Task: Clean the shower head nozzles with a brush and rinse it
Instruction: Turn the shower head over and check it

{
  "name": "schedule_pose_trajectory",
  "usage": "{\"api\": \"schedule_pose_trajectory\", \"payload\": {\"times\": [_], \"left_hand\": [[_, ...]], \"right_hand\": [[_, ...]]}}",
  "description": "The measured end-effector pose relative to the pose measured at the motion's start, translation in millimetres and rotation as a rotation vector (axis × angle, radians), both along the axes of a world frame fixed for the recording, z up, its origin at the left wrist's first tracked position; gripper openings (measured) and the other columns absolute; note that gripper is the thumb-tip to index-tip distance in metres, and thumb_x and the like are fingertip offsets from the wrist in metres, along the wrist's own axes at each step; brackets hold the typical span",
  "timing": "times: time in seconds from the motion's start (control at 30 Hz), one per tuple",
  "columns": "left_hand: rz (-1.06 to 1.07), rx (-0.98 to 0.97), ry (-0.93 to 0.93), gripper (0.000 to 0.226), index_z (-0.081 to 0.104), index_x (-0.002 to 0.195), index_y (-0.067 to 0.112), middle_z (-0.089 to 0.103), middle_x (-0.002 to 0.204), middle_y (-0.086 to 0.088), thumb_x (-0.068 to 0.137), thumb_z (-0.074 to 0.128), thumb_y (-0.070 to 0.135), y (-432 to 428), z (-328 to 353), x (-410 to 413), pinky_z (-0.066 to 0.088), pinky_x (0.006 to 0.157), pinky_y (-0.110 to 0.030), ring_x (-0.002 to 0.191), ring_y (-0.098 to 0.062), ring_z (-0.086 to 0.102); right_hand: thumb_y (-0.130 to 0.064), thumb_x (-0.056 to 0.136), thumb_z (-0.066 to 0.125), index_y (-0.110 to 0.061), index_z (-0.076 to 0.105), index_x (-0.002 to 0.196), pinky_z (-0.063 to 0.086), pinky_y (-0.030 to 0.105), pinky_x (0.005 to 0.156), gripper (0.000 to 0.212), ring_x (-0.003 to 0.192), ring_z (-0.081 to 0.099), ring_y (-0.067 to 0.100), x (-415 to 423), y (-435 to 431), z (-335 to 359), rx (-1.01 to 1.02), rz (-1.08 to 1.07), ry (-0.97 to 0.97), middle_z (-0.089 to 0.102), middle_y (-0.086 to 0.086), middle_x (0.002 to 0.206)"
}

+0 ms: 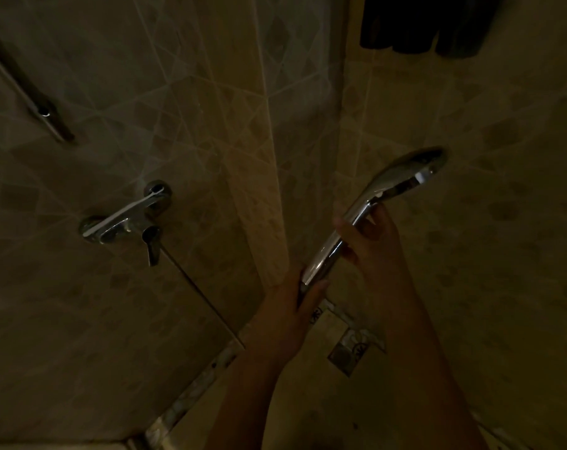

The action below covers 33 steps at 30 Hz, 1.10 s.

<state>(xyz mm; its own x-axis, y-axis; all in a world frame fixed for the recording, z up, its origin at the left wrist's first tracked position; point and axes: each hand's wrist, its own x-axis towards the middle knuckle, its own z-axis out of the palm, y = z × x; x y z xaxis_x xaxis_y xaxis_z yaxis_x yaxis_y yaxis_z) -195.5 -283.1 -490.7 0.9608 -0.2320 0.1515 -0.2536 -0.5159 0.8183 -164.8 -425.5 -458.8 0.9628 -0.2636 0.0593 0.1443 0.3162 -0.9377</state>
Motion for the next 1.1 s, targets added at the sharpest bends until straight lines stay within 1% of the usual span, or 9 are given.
{"api": "schedule_pose_trajectory", "payload": {"times": [0.1,0.23,0.37,0.47,0.57,0.7,0.83,1.0,1.1], "left_hand": [[0.022,-0.080,0.087,0.027,0.053,0.114,0.026,0.052,0.072,0.013,0.092,0.046,0.039,-3.2,-3.4,-4.7,0.038,0.065,-0.017,0.068,0.002,0.052],[0.043,-0.220,0.171,0.017,0.054,0.108,0.037,0.052,0.068,0.010,0.093,0.045,0.036,0.9,0.9,-4.8,0.041,0.064,-0.021,0.062,-0.002,0.051],[-0.013,-0.275,0.172,0.014,0.056,0.102,0.025,0.057,0.073,0.011,0.091,0.052,0.032,9.3,6.1,-4.8,0.042,0.062,-0.006,0.066,0.007,0.055],[-0.075,-0.271,0.230,0.010,0.053,0.094,0.024,0.056,0.079,0.008,0.087,0.059,0.027,18.4,5.7,-1.3,0.043,0.062,-0.006,0.067,0.009,0.055],[-0.092,-0.282,0.319,0.009,0.052,0.099,0.025,0.057,0.082,0.005,0.090,0.049,0.024,23.7,9.1,-1.4,0.044,0.065,-0.013,0.070,0.003,0.055],[-0.117,-0.147,0.123,0.027,0.048,0.113,0.032,0.059,0.092,0.016,0.086,0.044,0.032,23.3,8.5,-2.1,0.047,0.080,-0.020,0.085,0.006,0.059],[-0.074,-0.038,0.037,0.037,0.049,0.125,0.019,0.058,0.080,0.020,0.090,0.055,0.024,23.5,6.6,0.1,0.046,0.065,-0.012,0.071,0.006,0.059],[-0.007,0.015,-0.059,0.023,0.060,0.110,0.018,0.058,0.071,0.019,0.087,0.061,0.018,20.7,11.9,2.7,0.045,0.059,-0.011,0.066,0.004,0.060],[-0.036,0.030,-0.075,0.030,0.052,0.121,0.018,0.059,0.080,0.012,0.092,0.054,0.020,17.7,16.5,1.7,0.046,0.064,-0.018,0.072,-0.003,0.059]], "right_hand": [[-0.022,0.083,0.066,-0.026,0.057,0.108,0.055,0.039,0.082,0.026,0.096,0.066,0.019,-2.0,5.0,0.4,-0.003,0.069,0.024,0.067,-0.002,0.097],[-0.032,0.064,0.075,-0.022,0.063,0.113,0.058,0.035,0.077,0.052,0.096,0.069,0.020,-2.1,3.5,-5.4,0.432,0.342,0.039,0.072,0.005,0.105],[-0.022,0.070,0.064,-0.028,0.058,0.118,0.057,0.032,0.077,0.049,0.097,0.069,0.018,-5.4,0.1,-10.2,0.314,0.394,-0.051,0.073,0.003,0.101],[-0.018,0.071,0.063,-0.033,0.065,0.111,0.057,0.031,0.072,0.043,0.095,0.070,0.019,-5.9,-1.5,-11.5,0.318,0.385,-0.088,0.074,0.004,0.097],[-0.017,0.071,0.064,-0.031,0.058,0.120,0.057,0.032,0.074,0.051,0.096,0.069,0.019,-6.0,-2.6,-9.7,0.327,0.385,-0.104,0.073,0.004,0.097],[-0.015,0.074,0.062,-0.024,0.046,0.128,0.057,0.031,0.073,0.057,0.094,0.069,0.018,-6.0,-3.1,-6.4,0.308,0.381,-0.118,0.072,0.002,0.097],[-0.006,0.085,0.053,-0.013,0.039,0.136,0.056,0.037,0.074,0.053,0.095,0.067,0.022,-6.9,-3.7,-2.8,0.229,0.352,-0.105,0.069,0.007,0.097],[-0.012,0.073,0.064,-0.020,0.042,0.132,0.057,0.031,0.069,0.063,0.092,0.068,0.013,-5.2,-6.8,4.4,0.134,0.290,-0.077,0.068,-0.001,0.099],[-0.022,0.060,0.071,-0.026,0.052,0.116,0.056,0.024,0.068,0.059,0.091,0.067,0.006,-3.2,-7.3,3.2,0.138,0.235,-0.034,0.062,-0.003,0.105]]}}
